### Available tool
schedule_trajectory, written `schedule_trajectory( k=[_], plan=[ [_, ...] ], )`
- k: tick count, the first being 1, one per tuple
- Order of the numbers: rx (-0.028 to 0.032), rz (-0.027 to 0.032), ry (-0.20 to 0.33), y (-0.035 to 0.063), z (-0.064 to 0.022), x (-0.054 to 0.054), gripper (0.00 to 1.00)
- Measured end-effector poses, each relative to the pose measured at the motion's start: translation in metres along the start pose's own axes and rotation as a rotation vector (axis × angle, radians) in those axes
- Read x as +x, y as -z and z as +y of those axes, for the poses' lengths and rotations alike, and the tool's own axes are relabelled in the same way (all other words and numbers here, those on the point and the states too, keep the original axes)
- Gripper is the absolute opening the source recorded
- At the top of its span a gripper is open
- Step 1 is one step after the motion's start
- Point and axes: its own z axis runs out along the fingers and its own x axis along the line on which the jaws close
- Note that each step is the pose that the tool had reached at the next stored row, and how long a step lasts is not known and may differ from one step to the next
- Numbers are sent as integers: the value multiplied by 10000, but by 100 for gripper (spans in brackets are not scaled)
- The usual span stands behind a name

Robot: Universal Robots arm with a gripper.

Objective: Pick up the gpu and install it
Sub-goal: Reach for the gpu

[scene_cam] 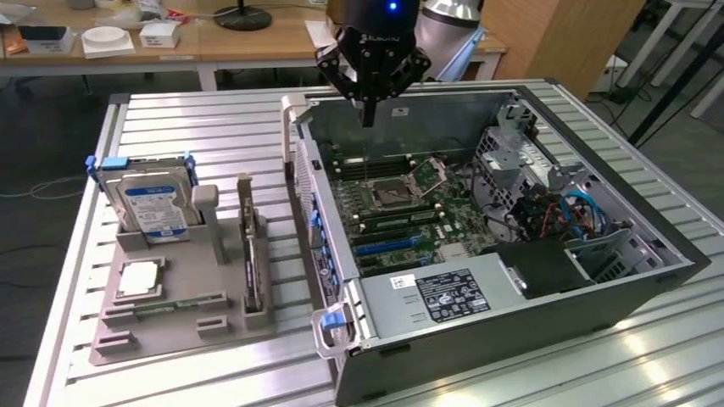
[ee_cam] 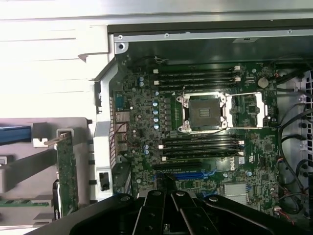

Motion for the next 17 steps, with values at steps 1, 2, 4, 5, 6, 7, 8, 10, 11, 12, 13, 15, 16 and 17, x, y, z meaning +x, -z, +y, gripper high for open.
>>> schedule_trajectory(
  k=[1,2,4,5,6,7,8,10,11,12,13,15,16,17],
  plan=[
    [0,0,0,-1,-1,14,11],
    [0,1,0,-2,-2,28,11],
    [0,0,0,-4,-4,54,11],
    [1,0,1,-4,-5,67,11],
    [0,0,0,-5,-6,79,11],
    [0,1,0,-6,-7,92,11],
    [0,0,0,-7,-8,104,11],
    [0,1,0,-9,-10,127,11],
    [0,0,0,-10,-11,138,11],
    [0,0,0,-11,-12,150,11],
    [0,0,0,-11,-13,160,11],
    [0,0,0,-13,-14,181,11],
    [0,0,-1,-14,-15,192,11],
    [1,0,0,-15,-16,202,11]
  ],
)
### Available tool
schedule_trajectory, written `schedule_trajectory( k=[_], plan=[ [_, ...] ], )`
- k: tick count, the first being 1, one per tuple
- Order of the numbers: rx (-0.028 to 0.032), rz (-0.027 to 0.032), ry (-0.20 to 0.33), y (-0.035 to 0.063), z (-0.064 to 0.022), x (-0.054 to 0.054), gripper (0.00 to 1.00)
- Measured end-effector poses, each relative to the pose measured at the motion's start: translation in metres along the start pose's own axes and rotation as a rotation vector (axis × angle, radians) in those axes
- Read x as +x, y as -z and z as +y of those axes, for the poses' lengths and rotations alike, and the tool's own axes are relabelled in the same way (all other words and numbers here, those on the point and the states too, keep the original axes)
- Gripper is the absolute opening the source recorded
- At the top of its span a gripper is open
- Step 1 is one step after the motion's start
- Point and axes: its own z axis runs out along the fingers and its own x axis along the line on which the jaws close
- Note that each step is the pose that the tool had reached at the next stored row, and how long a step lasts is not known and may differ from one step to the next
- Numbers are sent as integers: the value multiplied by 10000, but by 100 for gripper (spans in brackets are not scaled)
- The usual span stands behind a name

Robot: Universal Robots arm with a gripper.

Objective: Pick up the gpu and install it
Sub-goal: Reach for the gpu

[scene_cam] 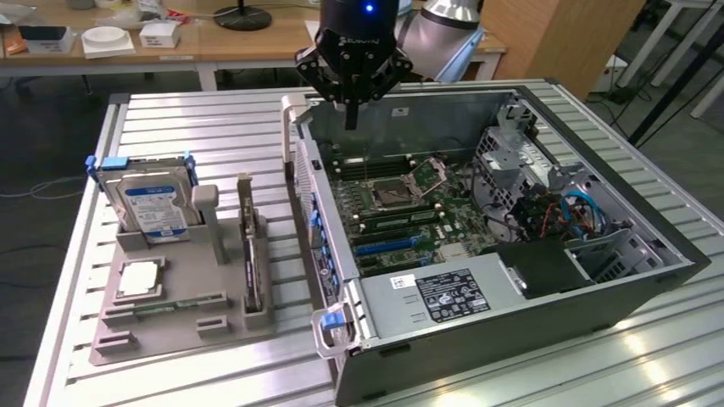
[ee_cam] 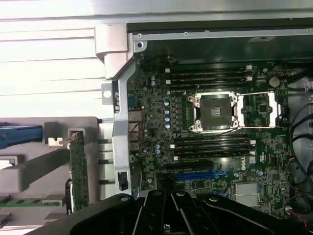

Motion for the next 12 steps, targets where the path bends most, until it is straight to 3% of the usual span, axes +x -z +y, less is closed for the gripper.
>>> schedule_trajectory(
  k=[12],
  plan=[
    [0,0,0,-9,-8,104,11]
  ],
)
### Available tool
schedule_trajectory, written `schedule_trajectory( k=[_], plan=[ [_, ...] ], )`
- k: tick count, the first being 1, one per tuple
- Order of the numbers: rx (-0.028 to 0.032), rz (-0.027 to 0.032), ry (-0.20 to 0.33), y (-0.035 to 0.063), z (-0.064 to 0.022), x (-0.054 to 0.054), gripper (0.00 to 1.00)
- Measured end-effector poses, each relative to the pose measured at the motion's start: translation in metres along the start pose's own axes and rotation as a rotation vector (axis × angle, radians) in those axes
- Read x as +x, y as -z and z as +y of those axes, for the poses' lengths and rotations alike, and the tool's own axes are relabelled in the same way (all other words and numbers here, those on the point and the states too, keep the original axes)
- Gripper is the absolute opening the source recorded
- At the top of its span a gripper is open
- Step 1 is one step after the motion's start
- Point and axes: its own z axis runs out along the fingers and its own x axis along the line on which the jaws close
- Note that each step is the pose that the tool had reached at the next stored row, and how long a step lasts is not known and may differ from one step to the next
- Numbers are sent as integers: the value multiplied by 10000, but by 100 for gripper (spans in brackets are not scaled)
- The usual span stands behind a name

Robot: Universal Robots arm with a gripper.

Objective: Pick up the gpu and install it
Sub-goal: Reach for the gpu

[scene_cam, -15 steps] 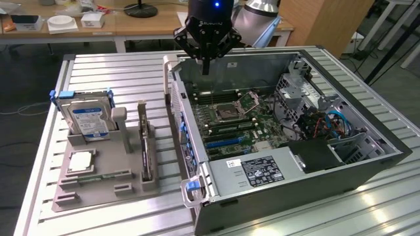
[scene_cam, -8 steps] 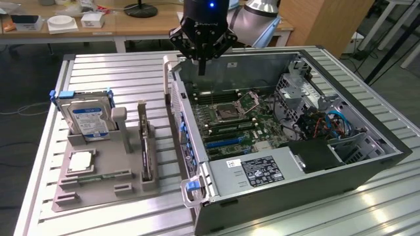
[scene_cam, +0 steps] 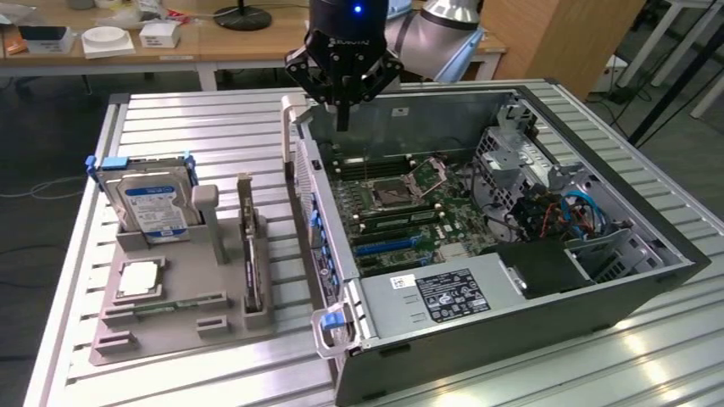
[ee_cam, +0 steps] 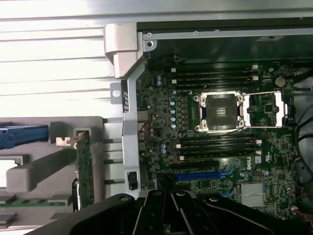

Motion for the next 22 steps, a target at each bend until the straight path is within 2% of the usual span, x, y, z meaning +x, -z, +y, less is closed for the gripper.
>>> schedule_trajectory(
  k=[22],
  plan=[
    [0,0,0,-19,-15,186,11]
  ],
)
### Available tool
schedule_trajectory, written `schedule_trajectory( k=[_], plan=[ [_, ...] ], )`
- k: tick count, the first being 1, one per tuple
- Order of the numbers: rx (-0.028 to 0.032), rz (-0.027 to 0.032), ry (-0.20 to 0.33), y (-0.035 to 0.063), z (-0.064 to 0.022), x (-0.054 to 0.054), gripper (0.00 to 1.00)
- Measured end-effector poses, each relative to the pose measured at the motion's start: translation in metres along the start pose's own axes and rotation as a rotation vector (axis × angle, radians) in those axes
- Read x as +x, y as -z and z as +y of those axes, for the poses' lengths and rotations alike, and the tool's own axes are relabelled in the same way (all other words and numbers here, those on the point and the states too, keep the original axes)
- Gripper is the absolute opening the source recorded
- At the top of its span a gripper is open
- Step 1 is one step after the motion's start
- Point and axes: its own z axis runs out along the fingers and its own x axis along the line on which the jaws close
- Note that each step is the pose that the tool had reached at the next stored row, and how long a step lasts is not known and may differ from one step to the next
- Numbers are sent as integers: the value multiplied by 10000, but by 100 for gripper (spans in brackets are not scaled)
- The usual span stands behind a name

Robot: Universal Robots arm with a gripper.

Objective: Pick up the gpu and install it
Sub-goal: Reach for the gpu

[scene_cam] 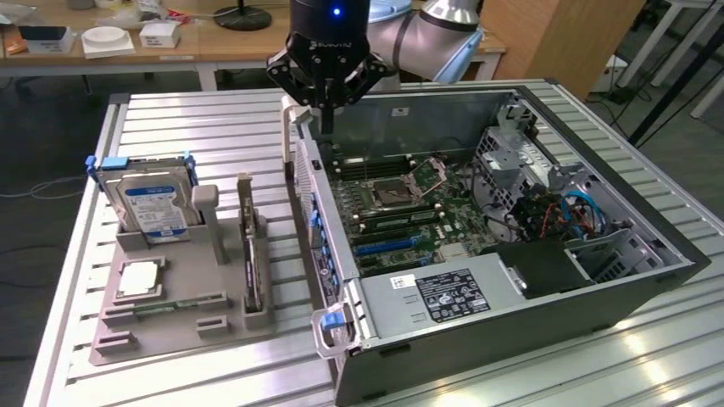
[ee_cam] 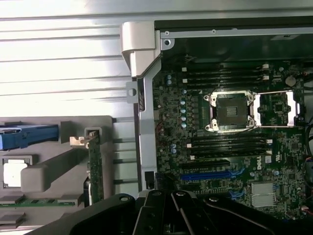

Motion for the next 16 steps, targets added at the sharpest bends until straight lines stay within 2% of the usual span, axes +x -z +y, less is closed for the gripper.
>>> schedule_trajectory(
  k=[16],
  plan=[
    [0,0,0,-15,-10,124,11]
  ],
)
